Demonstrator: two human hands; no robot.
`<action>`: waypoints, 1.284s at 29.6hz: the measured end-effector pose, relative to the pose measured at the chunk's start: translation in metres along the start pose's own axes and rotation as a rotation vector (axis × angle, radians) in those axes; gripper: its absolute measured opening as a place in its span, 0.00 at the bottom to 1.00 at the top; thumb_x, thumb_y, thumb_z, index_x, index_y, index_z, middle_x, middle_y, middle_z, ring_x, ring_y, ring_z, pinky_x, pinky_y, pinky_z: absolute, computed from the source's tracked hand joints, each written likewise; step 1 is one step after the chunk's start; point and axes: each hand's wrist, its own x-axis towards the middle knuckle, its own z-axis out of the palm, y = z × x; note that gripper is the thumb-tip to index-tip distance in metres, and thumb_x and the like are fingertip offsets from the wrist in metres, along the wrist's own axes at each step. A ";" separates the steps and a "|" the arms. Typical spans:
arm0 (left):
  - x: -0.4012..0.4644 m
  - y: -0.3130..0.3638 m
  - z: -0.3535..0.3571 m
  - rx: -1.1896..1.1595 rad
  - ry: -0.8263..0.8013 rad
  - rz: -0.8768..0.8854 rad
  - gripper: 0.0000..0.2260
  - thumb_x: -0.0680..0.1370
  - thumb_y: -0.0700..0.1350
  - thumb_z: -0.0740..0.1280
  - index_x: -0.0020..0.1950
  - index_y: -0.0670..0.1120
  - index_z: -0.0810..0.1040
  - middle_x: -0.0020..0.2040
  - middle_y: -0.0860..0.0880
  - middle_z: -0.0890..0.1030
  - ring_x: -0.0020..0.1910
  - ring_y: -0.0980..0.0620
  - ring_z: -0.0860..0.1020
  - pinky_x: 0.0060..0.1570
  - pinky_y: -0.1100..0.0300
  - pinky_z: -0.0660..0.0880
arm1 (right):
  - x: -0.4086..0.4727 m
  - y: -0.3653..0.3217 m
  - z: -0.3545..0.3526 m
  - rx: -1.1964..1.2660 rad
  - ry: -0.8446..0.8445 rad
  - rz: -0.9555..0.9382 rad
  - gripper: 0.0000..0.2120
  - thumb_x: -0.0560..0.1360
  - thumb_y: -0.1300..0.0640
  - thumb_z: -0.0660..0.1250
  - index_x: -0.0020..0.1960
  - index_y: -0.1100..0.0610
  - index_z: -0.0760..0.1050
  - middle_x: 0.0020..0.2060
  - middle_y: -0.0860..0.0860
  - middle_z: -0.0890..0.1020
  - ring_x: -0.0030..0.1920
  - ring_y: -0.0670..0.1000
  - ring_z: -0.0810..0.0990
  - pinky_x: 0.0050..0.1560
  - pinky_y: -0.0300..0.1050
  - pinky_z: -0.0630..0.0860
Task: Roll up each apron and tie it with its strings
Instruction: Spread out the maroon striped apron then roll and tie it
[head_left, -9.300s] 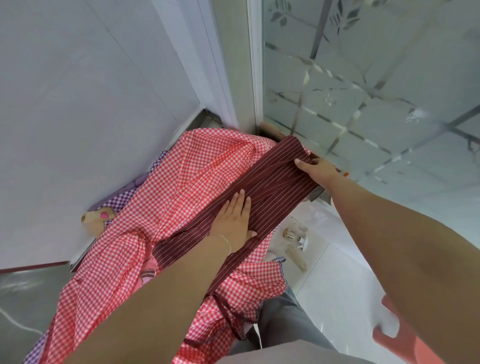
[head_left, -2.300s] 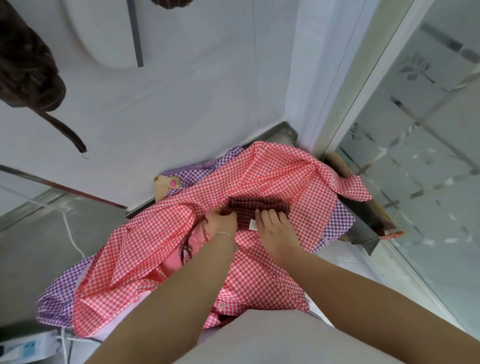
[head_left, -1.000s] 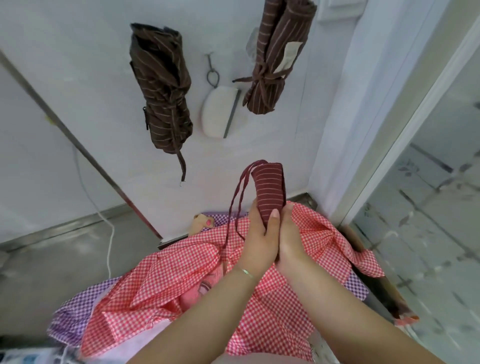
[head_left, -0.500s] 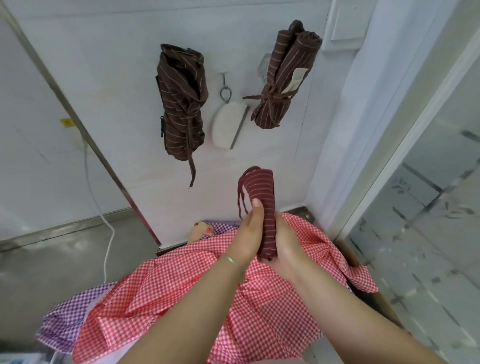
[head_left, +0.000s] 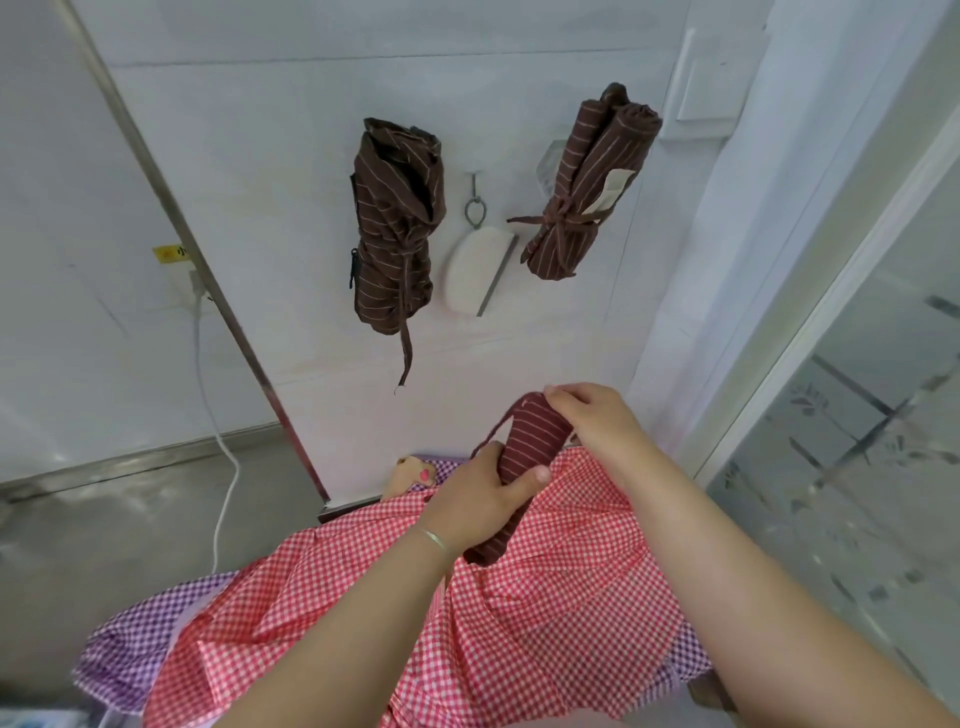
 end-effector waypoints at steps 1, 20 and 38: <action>-0.003 -0.003 -0.003 -0.088 -0.054 -0.012 0.35 0.68 0.71 0.61 0.67 0.49 0.69 0.59 0.52 0.79 0.53 0.55 0.79 0.57 0.57 0.76 | 0.002 0.001 -0.002 0.012 0.000 0.013 0.13 0.78 0.50 0.65 0.57 0.57 0.80 0.53 0.51 0.83 0.52 0.50 0.81 0.58 0.48 0.76; -0.003 -0.031 -0.026 -0.796 -0.079 -0.153 0.22 0.72 0.55 0.71 0.61 0.45 0.79 0.53 0.45 0.84 0.54 0.46 0.82 0.60 0.49 0.76 | 0.018 0.021 -0.009 0.187 0.095 0.197 0.10 0.77 0.63 0.67 0.57 0.65 0.78 0.39 0.53 0.81 0.39 0.49 0.82 0.47 0.45 0.80; 0.018 -0.034 -0.026 -0.564 0.098 -0.297 0.24 0.64 0.63 0.75 0.52 0.50 0.78 0.50 0.48 0.84 0.46 0.48 0.84 0.49 0.47 0.81 | 0.008 0.032 -0.021 0.120 0.328 0.031 0.05 0.79 0.53 0.63 0.49 0.54 0.77 0.48 0.50 0.81 0.49 0.51 0.78 0.52 0.47 0.75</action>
